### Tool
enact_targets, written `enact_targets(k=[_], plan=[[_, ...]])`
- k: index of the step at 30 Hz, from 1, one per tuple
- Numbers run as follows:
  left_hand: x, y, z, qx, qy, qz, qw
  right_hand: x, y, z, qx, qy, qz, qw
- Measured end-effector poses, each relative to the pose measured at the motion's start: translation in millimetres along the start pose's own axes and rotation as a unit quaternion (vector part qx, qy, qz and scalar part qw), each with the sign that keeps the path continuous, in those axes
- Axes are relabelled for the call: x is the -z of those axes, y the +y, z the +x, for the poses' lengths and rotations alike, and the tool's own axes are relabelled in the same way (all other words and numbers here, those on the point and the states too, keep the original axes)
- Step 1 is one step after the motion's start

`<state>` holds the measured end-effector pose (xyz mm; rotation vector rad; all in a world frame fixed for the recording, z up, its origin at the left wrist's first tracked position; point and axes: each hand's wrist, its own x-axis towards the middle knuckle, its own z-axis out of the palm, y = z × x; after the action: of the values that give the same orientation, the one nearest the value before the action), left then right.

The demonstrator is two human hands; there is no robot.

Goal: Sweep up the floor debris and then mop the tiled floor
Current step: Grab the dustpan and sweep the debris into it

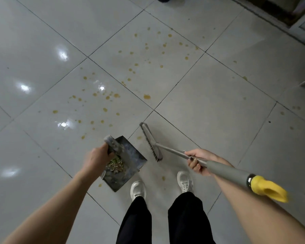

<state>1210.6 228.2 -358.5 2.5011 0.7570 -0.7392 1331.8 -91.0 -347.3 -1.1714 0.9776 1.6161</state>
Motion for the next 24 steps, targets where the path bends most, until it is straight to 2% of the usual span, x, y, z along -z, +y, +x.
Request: enact_targets(k=[3,5,9,12,17,24], plan=[[-18.6,6.3,-7.2,0.030,-0.015,-0.005,0.999,6.7,-18.0,10.7,-0.020,0.034,-0.115,0.993],[-30.9,18.5,-12.1,0.057,-0.025,-0.003,0.998,15.9,-32.7,12.3,-0.014,0.072,-0.209,0.975],[-54.6,55.2,-20.8,0.114,-0.010,-0.025,0.993,37.6,-73.2,4.2,0.035,0.109,-0.401,0.909],[-74.5,77.5,-29.2,0.151,0.015,-0.049,0.987,45.5,-103.6,-1.7,0.074,0.103,-0.491,0.862],[-119.3,105.5,-38.4,0.183,0.055,-0.116,0.975,51.8,-126.6,-4.5,0.095,0.116,-0.573,0.806],[-175.6,125.9,-32.2,0.229,0.043,-0.154,0.960,70.4,-124.7,-4.5,0.080,0.153,-0.623,0.763]])
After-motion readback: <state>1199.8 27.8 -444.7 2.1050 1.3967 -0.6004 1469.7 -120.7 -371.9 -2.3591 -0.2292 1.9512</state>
